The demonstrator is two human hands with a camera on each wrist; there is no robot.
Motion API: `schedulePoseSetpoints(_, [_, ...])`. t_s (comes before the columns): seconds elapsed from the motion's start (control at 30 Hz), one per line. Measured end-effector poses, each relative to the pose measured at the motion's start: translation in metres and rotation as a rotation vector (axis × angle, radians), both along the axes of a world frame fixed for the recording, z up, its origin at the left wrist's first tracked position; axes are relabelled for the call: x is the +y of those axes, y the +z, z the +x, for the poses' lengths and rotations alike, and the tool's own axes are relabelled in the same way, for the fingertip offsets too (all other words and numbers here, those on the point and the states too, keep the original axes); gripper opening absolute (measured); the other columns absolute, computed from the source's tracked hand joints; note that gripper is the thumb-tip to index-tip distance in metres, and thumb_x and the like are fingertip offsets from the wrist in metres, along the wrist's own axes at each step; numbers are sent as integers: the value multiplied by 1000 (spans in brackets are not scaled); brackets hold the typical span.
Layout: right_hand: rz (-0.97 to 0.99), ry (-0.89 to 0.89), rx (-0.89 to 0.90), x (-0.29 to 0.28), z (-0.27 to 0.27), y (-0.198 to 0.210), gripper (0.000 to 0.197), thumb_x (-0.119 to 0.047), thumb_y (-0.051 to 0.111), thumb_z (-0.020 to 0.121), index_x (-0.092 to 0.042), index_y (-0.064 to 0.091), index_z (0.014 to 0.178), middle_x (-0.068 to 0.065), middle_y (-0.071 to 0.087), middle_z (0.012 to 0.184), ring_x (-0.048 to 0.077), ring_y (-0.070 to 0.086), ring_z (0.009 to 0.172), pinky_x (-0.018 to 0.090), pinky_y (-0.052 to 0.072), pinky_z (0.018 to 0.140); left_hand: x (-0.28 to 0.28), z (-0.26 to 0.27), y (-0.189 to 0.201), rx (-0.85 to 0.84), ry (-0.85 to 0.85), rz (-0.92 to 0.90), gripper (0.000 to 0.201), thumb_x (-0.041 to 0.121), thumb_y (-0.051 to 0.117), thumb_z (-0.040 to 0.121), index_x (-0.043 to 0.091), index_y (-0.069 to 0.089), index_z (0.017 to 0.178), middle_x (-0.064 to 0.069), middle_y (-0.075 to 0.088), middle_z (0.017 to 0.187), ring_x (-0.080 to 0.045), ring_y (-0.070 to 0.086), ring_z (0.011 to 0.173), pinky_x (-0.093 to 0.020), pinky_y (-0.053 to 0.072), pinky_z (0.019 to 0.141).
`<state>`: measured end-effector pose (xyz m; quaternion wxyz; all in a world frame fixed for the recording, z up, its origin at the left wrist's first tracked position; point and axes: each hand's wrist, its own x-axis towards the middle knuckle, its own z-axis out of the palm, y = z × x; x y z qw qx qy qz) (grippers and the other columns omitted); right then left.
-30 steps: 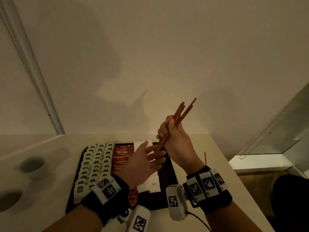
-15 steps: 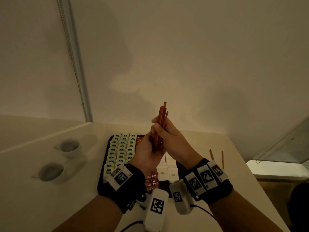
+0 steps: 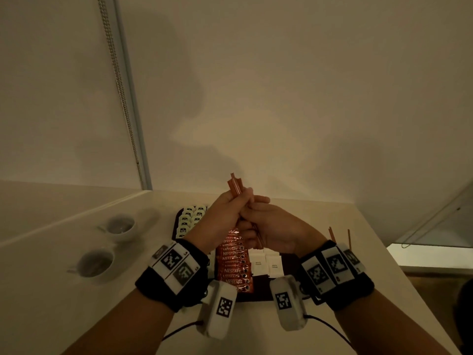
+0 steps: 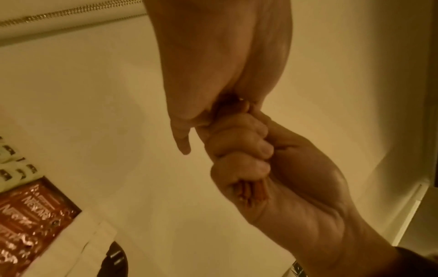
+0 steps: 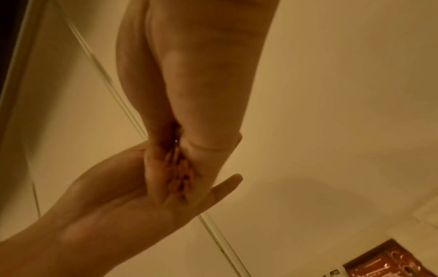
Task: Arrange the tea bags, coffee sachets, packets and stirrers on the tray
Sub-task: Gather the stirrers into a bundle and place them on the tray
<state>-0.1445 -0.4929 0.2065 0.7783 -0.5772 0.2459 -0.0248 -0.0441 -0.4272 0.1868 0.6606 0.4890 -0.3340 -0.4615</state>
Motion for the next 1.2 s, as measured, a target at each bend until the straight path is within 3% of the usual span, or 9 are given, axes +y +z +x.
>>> schedulePoseSetpoints(0.07, [-134, 42, 29, -2, -6, 1, 14, -20, 45, 99, -13, 56, 94, -2, 53, 67, 9, 52, 58, 20, 45, 58, 1, -1, 0, 84, 35, 21, 45, 29, 38, 100, 22, 67, 67, -1, 74, 94, -16, 68, 79, -27, 55, 64])
schedulePoseSetpoints(0.13, [-557, 116, 152, -7, -15, 2, 14, -31, 57, 92, -20, 55, 101, -8, 61, 83, 5, 61, 74, 19, 50, 69, 0, 3, -4, 283, 88, 9, 32, 28, 40, 100, 13, 55, 76, -7, 73, 87, -20, 68, 84, -34, 55, 74])
schedulePoseSetpoints(0.2, [-967, 49, 193, -16, -25, 1, 58, -48, 71, 73, -23, 48, 120, -12, 56, 110, 4, 56, 103, 22, 49, 87, 1, 6, -6, 447, 126, 27, 29, 28, 44, 99, 12, 49, 75, -4, 61, 67, -19, 64, 68, -33, 55, 66])
schedulePoseSetpoints(0.3, [-1142, 129, 1, -18, -30, 1, 123, -53, 84, 50, -29, 13, 148, -11, 16, 150, 4, 17, 139, 17, 22, 111, 1, -1, -4, 519, 58, 131, 30, 26, 46, 99, 12, 50, 72, 1, 38, 53, -11, 42, 44, -25, 50, 50])
schedulePoseSetpoints(0.4, [-1238, 299, -36, -15, -23, 0, 136, -39, 91, 49, -27, 0, 150, -14, -5, 154, 5, 9, 141, 7, 23, 107, 1, -14, 4, 470, -25, 219, 30, 21, 43, 99, 10, 50, 72, 2, 35, 50, -8, 33, 41, -20, 42, 43])
schedulePoseSetpoints(0.6, [-1291, 419, 37, -16, -18, 4, 141, -38, 92, 47, -19, -2, 150, -11, -11, 152, 17, 21, 139, 24, 38, 108, 4, -19, 11, 475, -36, 276, 33, 24, 46, 98, 10, 53, 69, 2, 42, 45, -7, 36, 36, -18, 39, 38])
schedulePoseSetpoints(0.77, [-1349, 346, -55, -17, -18, 5, 124, -29, 92, 52, -7, 16, 147, 0, 9, 145, 15, 39, 122, 6, 40, 93, 3, -18, 14, 507, -52, 277, 29, 17, 43, 97, 12, 49, 70, 2, 42, 47, -8, 38, 37, -18, 39, 40])
schedulePoseSetpoints(0.97, [-1375, 401, -22, -18, -21, 6, 132, -40, 92, 48, -10, 12, 148, -2, 4, 148, 18, 35, 130, 25, 44, 102, 2, -19, 12, 507, -50, 280, 27, 13, 43, 97, 12, 48, 70, 2, 39, 45, -7, 33, 36, -20, 37, 42])
schedulePoseSetpoints(1.2, [-1409, 404, -12, -19, -22, 8, 131, -43, 91, 48, -8, 13, 148, 0, 7, 147, 17, 36, 128, 26, 44, 101, 1, -16, 13, 534, -66, 284, 27, 11, 44, 96, 11, 50, 70, 3, 39, 45, -6, 32, 35, -17, 36, 39])
